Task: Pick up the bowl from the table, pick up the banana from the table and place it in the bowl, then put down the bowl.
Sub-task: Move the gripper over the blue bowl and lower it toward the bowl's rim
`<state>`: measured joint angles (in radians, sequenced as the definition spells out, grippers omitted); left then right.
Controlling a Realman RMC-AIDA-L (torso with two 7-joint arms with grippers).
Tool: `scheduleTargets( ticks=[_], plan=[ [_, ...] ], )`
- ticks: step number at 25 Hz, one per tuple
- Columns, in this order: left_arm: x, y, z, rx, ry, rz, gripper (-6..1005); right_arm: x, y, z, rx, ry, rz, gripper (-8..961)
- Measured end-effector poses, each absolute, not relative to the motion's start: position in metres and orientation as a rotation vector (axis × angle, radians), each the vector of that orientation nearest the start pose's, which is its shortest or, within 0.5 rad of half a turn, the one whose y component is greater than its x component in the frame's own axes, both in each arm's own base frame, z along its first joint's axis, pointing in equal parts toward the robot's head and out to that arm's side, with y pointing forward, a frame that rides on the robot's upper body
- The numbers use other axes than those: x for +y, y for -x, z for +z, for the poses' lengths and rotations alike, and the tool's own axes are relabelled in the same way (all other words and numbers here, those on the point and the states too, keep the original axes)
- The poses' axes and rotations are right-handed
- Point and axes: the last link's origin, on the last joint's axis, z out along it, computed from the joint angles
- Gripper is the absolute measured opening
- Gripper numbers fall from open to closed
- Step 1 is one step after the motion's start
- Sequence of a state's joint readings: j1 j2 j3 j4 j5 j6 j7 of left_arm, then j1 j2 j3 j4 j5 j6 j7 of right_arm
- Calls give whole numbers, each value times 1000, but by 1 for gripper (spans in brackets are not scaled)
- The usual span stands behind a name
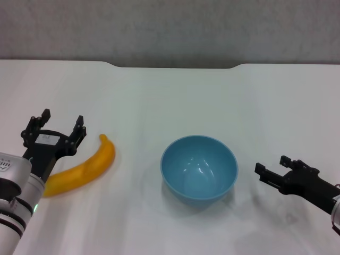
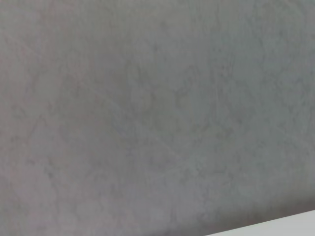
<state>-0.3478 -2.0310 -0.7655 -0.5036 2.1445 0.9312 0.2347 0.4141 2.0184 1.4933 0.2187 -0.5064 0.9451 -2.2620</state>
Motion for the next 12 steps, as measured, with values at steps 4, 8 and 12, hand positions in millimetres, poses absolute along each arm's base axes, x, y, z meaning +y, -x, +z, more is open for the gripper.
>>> scheduleTargets(
  ticks=[4,8,12],
  plan=[
    [331,308,-42,-497,1681,-518,783,320,-338,-52,837,2142,609,892],
    [331,308,-42,-498,1682,-515,783,315,-335,-57,731,2196,568,891],
    [331,308,-43,-499,1683,-513,783,310,-330,-57,635,2223,583,891]
  ],
)
